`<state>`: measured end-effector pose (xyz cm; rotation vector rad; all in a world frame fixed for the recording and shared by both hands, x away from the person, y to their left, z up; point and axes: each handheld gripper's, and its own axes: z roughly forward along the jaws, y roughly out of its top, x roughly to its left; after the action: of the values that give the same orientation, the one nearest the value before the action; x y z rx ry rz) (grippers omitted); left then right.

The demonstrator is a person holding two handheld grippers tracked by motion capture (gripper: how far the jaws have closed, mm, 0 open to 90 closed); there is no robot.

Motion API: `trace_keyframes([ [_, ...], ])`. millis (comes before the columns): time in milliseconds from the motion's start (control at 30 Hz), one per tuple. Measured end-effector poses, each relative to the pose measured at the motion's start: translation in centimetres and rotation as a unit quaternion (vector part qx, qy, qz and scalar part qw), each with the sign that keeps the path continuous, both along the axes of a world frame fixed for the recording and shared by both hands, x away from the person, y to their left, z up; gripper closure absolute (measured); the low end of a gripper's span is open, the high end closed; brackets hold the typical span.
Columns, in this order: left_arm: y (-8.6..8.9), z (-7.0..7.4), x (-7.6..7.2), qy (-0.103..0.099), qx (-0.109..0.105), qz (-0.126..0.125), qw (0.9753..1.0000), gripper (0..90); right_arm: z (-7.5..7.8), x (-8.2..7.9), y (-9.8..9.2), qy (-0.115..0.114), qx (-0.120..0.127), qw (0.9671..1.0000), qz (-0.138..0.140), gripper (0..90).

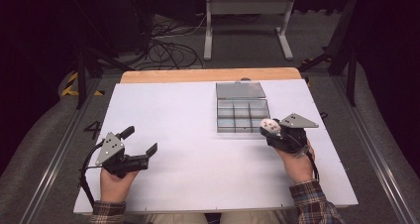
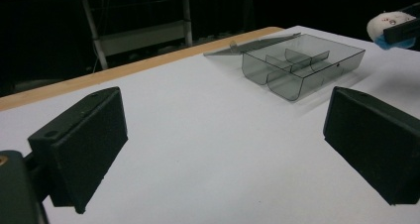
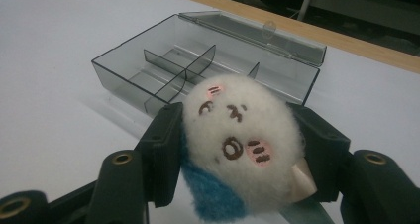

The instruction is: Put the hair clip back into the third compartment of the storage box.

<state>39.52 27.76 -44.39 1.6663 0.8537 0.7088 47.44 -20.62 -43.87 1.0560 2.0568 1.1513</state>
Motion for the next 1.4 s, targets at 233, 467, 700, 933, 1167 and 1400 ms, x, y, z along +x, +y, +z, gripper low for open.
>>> trace_keyframes([
  [233,0.0,0.0,0.0,0.001,0.0,0.0,1.0,3.8,0.4,0.8,0.6,-0.009,-0.005,0.9999,-0.005,43.6],
  [467,0.0,-0.1,0.0,0.001,-0.001,0.0,1.0,3.8,0.6,1.6,0.9,-0.014,-0.005,0.9998,-0.011,43.6],
  [700,0.0,-0.1,0.1,0.001,-0.001,0.001,1.0,3.7,1.0,2.4,1.4,-0.022,-0.011,0.9996,-0.013,43.6],
  [933,0.0,-0.1,0.1,0.002,0.0,0.001,1.0,3.7,1.3,3.4,1.9,-0.027,-0.015,0.9994,-0.017,43.6],
  [1167,0.0,-0.1,0.1,0.001,0.0,0.001,1.0,3.7,1.4,4.5,2.3,-0.032,-0.022,0.999,-0.021,43.5],
  [1400,0.0,-0.1,0.1,0.002,0.0,0.001,1.0,3.7,1.2,5.7,2.4,-0.031,-0.025,0.9987,-0.032,43.5],
])
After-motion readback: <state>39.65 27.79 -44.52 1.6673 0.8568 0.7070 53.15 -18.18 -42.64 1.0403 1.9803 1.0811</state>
